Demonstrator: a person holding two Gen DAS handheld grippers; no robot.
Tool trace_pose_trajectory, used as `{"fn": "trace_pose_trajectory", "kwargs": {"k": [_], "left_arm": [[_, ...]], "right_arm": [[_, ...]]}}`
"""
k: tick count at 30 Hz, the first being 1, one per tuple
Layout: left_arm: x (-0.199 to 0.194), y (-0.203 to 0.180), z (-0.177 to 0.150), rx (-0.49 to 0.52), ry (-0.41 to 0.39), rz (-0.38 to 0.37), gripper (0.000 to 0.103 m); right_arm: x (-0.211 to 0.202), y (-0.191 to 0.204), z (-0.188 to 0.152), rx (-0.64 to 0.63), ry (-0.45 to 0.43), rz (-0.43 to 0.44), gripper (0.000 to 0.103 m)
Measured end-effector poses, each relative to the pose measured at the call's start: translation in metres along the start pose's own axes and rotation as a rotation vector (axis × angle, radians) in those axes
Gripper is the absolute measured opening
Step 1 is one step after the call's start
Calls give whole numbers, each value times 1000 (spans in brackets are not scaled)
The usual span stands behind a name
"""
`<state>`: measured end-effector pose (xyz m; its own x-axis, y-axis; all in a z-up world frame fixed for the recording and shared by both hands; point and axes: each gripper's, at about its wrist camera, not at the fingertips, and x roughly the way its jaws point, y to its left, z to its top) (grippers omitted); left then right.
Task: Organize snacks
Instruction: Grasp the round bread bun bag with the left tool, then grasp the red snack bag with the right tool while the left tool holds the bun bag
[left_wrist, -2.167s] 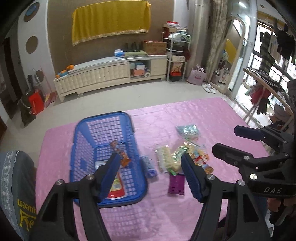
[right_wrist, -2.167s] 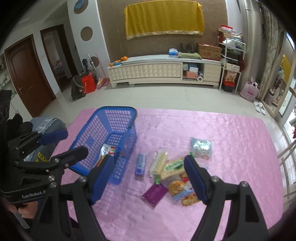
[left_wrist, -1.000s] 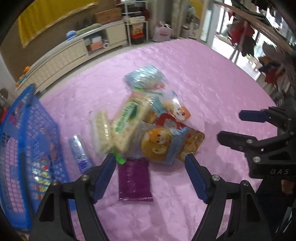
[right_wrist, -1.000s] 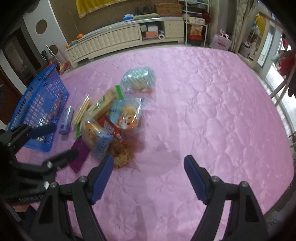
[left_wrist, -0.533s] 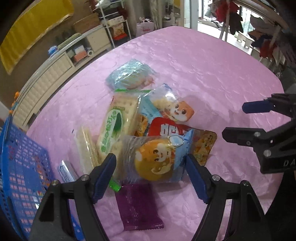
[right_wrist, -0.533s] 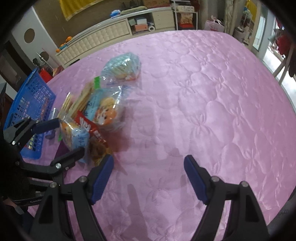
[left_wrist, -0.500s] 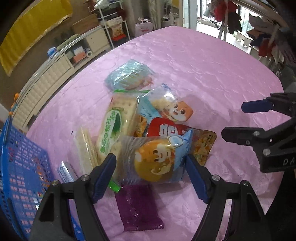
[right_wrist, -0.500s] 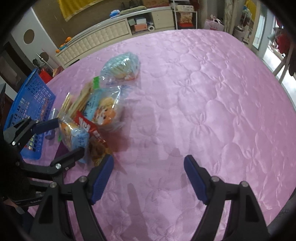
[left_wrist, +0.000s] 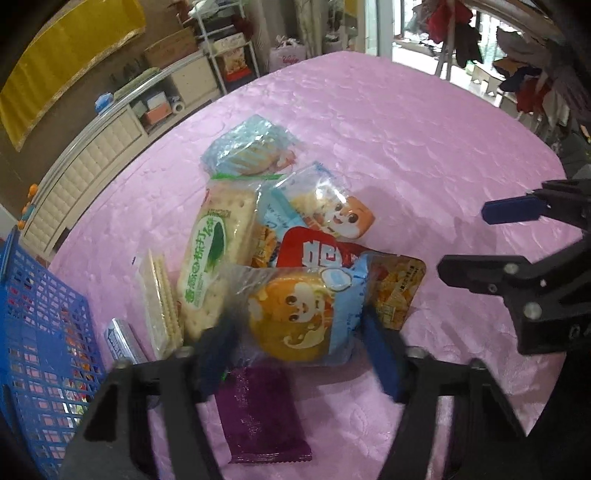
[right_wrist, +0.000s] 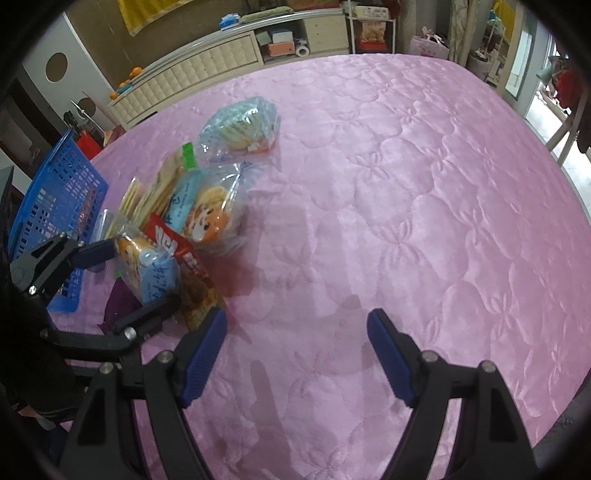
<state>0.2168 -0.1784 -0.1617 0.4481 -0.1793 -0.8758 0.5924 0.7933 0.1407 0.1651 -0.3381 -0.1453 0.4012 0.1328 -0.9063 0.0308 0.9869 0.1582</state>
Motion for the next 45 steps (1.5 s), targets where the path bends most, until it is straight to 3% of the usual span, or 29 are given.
{"fn": "trace_pose_trajectory", "kwargs": {"k": [3, 9, 15, 22, 28, 32, 36, 38, 41, 42, 45], "left_arm": [[-9, -6, -6, 19, -24, 49, 54], [-40, 13, -11, -109, -53, 69, 54], [-64, 28, -26, -173, -75, 127, 54], [-67, 40, -48, -289, -57, 127, 54], [-66, 34, -61, -290, -53, 139, 54], [-62, 34, -62, -317, -43, 135, 54], [-55, 33, -62, -305, -32, 141, 54], [-53, 32, -61, -301, -25, 135, 54], [-49, 33, -63, -310, -15, 128, 54], [-47, 34, -63, -316, -13, 125, 54], [-42, 35, -64, -324, -8, 121, 54]], "right_arm": [[-2, 3, 0, -6, -2, 5, 82], [-11, 21, 3, -78, -27, -6, 82], [-15, 41, 5, -163, -52, -3, 82], [-20, 67, -4, -313, -124, -55, 82], [2, 81, -5, -406, -103, -64, 82], [10, 83, 0, -396, -79, 4, 82], [20, 95, -3, -439, -92, -52, 82], [28, 95, -3, -429, -72, -47, 75], [40, 95, -3, -420, -41, -43, 54], [43, 94, -3, -422, -31, -37, 42], [45, 93, -4, -420, -45, -9, 36]]}}
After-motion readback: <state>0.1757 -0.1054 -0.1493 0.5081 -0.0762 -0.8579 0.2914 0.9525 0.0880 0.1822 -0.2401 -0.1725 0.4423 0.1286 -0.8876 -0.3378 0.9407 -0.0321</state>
